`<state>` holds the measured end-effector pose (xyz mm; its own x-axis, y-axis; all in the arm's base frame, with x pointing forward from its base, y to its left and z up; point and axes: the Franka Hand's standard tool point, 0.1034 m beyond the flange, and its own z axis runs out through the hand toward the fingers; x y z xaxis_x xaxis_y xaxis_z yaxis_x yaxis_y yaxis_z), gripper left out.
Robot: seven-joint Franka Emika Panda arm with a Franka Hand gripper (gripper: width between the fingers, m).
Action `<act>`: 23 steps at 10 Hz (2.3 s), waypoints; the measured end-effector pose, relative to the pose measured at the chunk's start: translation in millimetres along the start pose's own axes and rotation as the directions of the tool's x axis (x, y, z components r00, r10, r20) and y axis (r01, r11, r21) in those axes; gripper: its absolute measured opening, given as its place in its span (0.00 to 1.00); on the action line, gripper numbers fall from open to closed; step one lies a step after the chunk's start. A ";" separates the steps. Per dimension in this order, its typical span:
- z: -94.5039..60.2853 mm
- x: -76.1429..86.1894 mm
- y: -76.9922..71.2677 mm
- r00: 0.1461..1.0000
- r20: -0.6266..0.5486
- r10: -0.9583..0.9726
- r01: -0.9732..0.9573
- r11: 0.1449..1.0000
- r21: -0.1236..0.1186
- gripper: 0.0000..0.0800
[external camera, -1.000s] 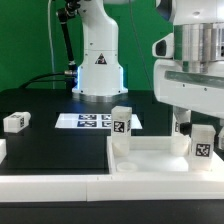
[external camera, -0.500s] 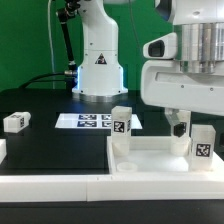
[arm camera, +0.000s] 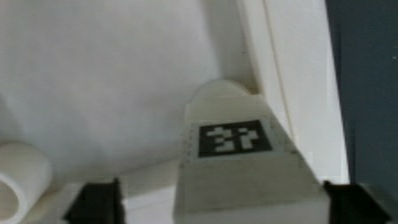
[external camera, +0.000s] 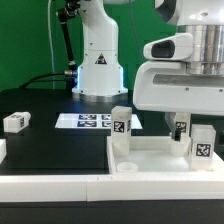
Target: Assemble square table
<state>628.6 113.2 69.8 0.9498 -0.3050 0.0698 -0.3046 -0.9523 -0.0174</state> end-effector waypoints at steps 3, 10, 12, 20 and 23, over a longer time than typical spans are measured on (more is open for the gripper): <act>0.1 -0.5 -0.9 0.980 0.002 0.201 -0.201 0.980 0.003 0.36; 1.2 -2.8 -5.8 0.471 0.077 0.879 -0.881 0.473 -0.005 0.36; 1.3 -1.1 -6.0 0.196 0.082 0.977 -0.980 0.197 -0.013 0.36; -0.6 3.0 -0.7 0.369 0.057 0.928 -0.929 0.371 -0.016 0.79; -0.9 2.7 -3.6 0.613 0.054 0.788 -0.790 0.614 0.001 0.81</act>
Offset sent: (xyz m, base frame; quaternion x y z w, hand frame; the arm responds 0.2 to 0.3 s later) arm 0.0000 0.0000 0.0000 0.0000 0.0000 0.1296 0.9916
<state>632.2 115.8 71.0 0.3457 -0.9380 -0.0251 -0.9368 -0.3435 -0.0663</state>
